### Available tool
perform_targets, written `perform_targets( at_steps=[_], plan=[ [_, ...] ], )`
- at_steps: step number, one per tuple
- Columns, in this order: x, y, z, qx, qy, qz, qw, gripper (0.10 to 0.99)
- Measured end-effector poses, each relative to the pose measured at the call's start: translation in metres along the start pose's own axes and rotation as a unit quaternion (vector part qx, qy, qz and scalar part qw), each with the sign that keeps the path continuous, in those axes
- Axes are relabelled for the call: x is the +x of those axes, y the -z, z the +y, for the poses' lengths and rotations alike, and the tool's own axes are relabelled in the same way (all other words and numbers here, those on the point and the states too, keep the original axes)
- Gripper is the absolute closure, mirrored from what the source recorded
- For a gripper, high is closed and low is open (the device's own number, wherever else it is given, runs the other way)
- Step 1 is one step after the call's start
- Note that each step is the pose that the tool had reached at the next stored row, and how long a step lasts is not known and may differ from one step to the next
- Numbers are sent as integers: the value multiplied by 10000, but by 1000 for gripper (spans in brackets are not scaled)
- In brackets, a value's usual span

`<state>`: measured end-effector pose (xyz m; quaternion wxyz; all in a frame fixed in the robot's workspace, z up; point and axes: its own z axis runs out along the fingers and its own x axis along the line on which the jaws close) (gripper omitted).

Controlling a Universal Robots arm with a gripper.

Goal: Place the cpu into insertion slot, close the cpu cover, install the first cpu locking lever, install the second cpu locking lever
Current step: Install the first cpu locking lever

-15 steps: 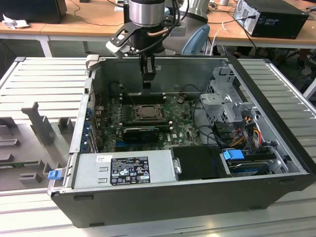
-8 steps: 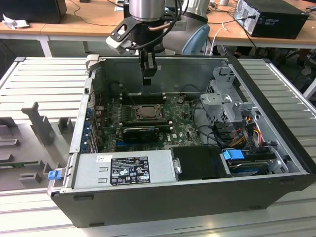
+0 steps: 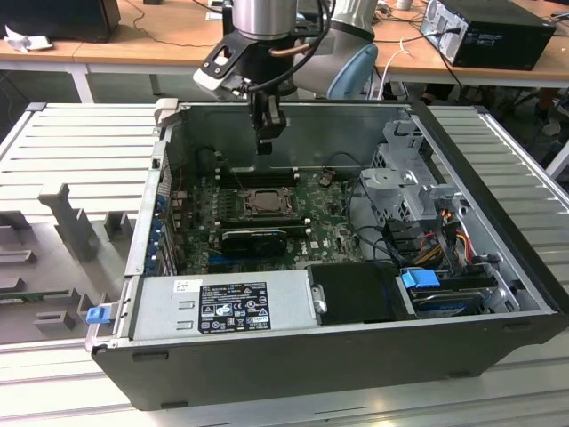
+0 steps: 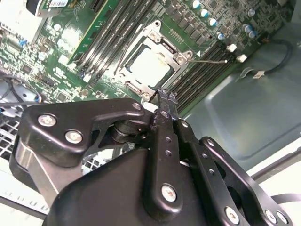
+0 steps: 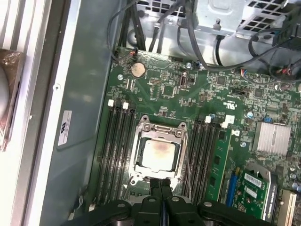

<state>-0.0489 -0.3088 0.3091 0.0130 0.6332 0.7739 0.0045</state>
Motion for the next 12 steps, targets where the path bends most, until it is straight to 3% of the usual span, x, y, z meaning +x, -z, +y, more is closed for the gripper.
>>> perform_targets(
  at_steps=[4,8,10,12],
  plan=[
    [0,-4,1,-6,337,9,9994,980],
    [0,-5,0,-10,676,16,9977,980],
    [0,-7,0,-13,867,21,9962,980],
    [1,-18,0,-18,1200,29,9928,980]
  ],
)
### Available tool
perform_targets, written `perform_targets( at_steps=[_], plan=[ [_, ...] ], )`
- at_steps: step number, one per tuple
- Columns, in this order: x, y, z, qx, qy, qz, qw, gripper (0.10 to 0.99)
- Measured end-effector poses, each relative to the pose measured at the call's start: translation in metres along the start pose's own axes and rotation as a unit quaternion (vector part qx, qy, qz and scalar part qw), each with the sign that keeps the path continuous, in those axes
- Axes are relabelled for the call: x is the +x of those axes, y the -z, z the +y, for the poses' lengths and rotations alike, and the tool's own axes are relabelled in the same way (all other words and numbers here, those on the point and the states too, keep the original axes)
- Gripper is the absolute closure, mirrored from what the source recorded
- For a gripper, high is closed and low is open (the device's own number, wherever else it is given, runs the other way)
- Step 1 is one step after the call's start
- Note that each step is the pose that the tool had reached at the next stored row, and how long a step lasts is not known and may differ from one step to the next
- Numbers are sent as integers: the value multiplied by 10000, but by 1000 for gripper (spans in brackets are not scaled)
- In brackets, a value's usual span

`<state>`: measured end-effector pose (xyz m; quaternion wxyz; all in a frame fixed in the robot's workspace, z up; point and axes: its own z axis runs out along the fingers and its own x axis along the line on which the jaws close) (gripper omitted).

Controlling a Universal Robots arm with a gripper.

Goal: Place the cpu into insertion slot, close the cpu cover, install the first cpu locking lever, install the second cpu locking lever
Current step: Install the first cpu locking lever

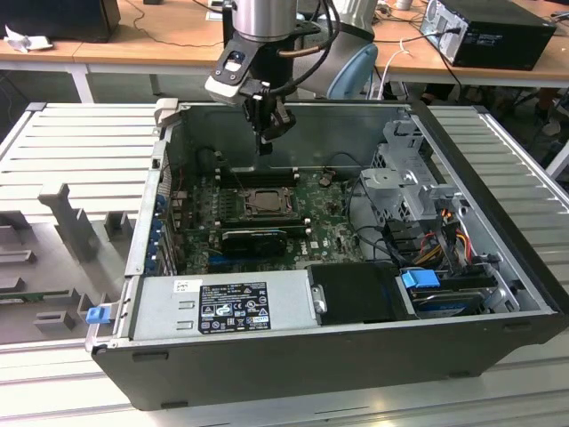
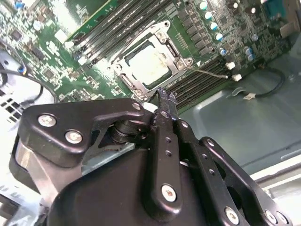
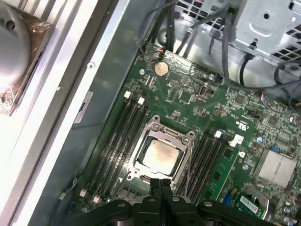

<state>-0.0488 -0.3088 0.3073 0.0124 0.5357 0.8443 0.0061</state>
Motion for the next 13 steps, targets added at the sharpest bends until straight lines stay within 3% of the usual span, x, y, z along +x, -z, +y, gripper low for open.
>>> perform_targets(
  at_steps=[4,7,12,13],
  plan=[
    [0,-11,0,-5,359,8,9994,980],
    [0,-21,-1,-11,747,17,9972,980],
    [0,-33,-1,-17,1270,29,9919,980],
    [0,-34,-1,-19,1426,32,9898,980]
  ],
)
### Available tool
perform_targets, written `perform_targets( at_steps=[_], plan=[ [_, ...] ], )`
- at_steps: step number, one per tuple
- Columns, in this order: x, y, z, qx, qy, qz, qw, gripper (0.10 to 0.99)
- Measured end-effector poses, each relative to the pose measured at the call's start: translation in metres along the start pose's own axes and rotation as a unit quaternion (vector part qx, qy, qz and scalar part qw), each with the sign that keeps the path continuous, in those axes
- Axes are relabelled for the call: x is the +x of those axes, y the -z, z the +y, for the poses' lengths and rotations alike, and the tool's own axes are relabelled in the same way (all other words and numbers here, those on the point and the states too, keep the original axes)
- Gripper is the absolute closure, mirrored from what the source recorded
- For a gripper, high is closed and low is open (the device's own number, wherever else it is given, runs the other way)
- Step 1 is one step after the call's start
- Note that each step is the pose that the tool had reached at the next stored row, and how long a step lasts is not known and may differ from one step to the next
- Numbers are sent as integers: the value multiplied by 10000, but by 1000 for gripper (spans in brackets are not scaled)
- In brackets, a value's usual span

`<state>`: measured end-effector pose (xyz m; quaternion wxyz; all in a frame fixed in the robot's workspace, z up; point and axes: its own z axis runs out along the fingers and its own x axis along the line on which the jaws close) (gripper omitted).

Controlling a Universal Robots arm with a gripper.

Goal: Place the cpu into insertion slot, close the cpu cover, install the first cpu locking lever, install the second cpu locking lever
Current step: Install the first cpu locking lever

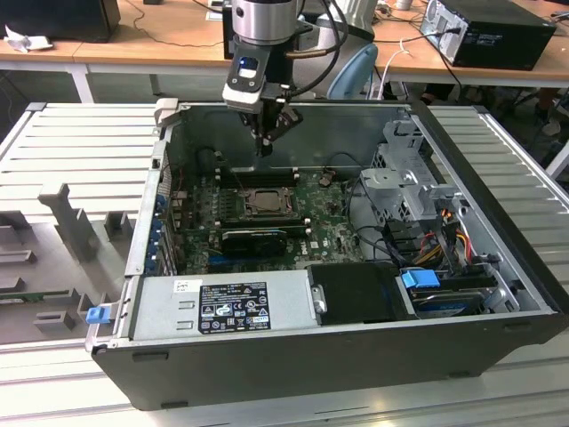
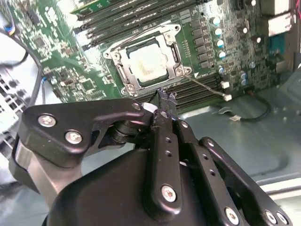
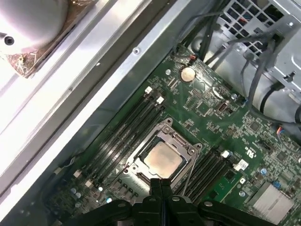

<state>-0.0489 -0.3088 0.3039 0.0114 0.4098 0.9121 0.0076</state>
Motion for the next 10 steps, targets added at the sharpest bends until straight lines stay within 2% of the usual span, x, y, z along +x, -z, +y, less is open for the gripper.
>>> perform_targets(
  at_steps=[6,8,10],
  plan=[
    [0,-3,0,-8,479,11,9989,980],
    [0,-3,0,-11,650,15,9979,980],
    [0,-4,0,-14,866,21,9962,980]
  ],
)
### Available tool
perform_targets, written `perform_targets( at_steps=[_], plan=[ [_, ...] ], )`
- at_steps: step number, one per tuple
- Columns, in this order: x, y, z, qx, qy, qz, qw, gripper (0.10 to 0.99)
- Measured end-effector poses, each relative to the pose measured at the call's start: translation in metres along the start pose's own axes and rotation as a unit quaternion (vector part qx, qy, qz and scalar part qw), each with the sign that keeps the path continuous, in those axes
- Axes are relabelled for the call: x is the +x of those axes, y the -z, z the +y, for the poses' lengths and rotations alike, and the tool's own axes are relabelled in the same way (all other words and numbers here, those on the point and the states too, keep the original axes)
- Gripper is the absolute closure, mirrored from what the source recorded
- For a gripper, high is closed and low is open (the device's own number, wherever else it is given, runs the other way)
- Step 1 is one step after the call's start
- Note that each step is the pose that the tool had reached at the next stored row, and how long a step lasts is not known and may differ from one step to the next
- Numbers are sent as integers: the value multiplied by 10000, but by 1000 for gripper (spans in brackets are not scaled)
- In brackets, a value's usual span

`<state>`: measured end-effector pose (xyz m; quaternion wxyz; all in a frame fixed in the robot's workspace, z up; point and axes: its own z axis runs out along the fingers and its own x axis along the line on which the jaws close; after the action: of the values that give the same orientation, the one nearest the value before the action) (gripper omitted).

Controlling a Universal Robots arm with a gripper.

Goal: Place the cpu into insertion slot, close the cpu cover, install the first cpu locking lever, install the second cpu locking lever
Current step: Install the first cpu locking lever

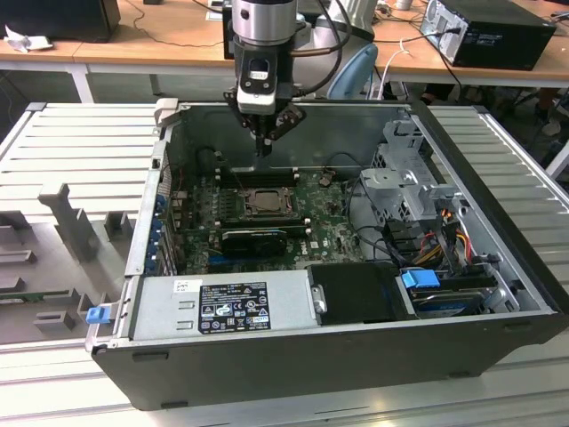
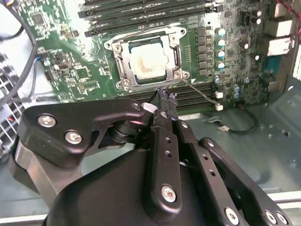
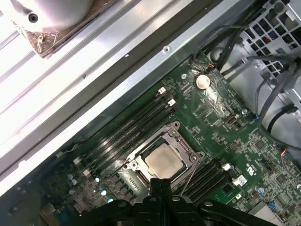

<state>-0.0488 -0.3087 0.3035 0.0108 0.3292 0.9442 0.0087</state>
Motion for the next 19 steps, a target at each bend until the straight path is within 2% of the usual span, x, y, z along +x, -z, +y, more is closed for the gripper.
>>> perform_targets(
  at_steps=[5,10,13,16,18,19],
  plan=[
    [0,-17,-1,-7,440,10,9990,980],
    [0,-32,-1,-12,857,20,9963,980],
    [0,-41,-1,-18,1205,28,9927,980],
    [1,-49,-2,-22,1553,36,9879,980],
    [1,-55,-2,-28,1873,44,9823,980],
    [1,-57,-1,-29,1969,46,9804,980]
  ],
)
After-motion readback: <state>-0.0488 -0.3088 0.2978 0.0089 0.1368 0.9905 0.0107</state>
